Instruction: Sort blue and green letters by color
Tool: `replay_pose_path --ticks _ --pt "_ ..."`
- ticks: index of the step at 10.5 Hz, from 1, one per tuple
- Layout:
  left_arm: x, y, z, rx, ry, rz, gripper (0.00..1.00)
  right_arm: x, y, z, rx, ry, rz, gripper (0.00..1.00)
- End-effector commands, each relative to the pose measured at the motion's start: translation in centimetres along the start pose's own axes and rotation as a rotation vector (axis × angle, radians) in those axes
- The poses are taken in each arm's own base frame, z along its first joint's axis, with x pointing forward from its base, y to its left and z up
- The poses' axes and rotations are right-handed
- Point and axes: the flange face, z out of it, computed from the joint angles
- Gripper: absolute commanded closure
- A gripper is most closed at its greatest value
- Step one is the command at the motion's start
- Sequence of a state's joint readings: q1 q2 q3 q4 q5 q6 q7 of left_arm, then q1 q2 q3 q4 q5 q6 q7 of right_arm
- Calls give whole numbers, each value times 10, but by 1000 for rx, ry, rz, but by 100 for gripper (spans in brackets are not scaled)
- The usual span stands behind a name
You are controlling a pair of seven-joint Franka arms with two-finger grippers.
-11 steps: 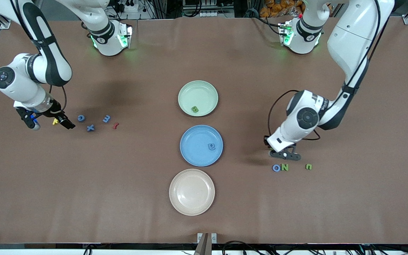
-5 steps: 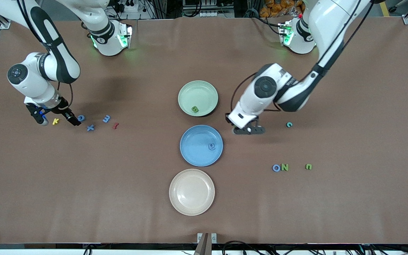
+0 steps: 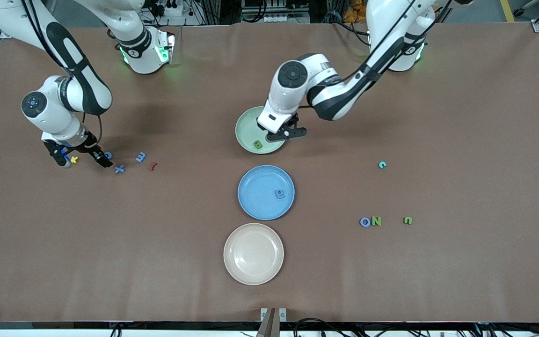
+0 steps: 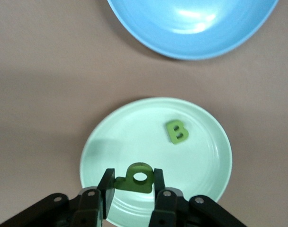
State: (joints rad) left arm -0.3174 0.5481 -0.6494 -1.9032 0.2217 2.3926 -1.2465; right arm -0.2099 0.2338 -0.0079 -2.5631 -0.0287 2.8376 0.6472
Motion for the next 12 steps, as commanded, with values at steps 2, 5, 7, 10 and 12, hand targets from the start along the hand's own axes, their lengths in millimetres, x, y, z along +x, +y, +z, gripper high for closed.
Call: replay_pose_path --ticks 2,5,7,10,12 --pt "-1 10 17 12 -3 -31 0 0 6 6 -1 -2 20 25" --pt "50 -1 -16 -23 68 -83 0 -2 6 10 -4 -8 19 44" --pt "132 -55 -40 -11 129 -13 0 -3 6 15 -1 -4 16 46" --pt "240 -159 -57 1 146 144 0 -5 7 26 3 -3 11 50" --pt "291 -222 -63 14 157 255 0 -4 7 26 2 -3 5 63"
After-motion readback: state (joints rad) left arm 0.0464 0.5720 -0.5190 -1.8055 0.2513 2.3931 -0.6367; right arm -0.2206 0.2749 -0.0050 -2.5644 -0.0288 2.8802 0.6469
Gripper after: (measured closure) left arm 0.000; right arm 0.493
